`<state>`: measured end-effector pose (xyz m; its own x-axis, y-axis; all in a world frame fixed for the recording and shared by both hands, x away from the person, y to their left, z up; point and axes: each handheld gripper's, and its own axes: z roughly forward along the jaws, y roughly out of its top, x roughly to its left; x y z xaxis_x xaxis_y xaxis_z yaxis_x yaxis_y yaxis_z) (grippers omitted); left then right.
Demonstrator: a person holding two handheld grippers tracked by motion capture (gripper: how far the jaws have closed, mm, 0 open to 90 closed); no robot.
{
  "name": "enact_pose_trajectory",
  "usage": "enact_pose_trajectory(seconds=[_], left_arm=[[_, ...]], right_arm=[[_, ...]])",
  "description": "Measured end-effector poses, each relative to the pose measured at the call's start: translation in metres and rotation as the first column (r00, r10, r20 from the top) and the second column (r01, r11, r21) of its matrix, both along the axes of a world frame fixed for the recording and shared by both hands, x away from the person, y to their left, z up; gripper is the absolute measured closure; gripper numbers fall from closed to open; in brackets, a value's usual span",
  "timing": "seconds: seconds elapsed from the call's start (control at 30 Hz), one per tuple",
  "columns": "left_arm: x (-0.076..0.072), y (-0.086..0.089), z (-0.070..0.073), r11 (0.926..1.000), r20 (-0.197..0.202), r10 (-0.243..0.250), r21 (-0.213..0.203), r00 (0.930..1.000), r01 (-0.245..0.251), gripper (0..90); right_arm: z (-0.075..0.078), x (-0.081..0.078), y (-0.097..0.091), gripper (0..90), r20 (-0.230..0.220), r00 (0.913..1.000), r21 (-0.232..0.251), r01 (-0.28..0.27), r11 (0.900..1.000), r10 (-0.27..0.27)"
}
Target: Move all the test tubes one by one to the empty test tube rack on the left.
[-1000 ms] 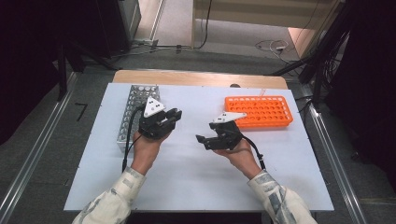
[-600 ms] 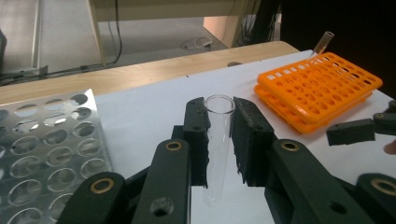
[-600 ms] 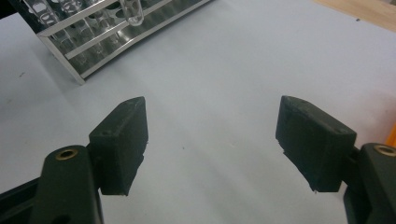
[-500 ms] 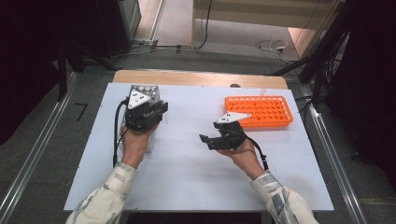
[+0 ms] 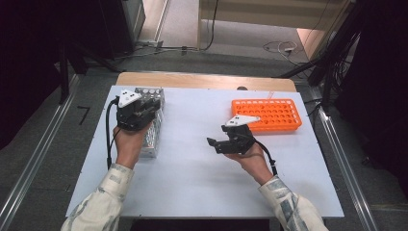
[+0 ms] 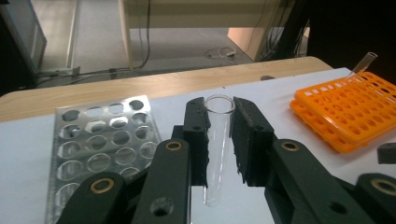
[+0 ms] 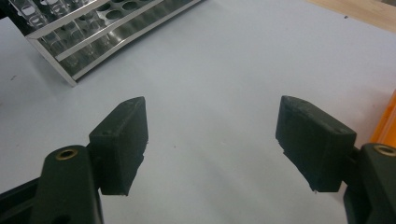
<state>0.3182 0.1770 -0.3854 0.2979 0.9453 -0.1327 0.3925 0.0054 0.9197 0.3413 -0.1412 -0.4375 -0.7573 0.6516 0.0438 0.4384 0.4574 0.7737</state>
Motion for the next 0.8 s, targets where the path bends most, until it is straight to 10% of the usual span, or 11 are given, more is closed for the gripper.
enact_pose_trajectory(seconds=[0.8], left_arm=[[-0.009, 0.004, -0.027, 0.9910, 0.010, 0.085, 0.103, 0.9963, -0.086, 75.6]], right_arm=[[-0.004, 0.001, 0.001, 23.8, -0.002, 1.0000, -0.019, 0.003, 0.9998, -0.003]])
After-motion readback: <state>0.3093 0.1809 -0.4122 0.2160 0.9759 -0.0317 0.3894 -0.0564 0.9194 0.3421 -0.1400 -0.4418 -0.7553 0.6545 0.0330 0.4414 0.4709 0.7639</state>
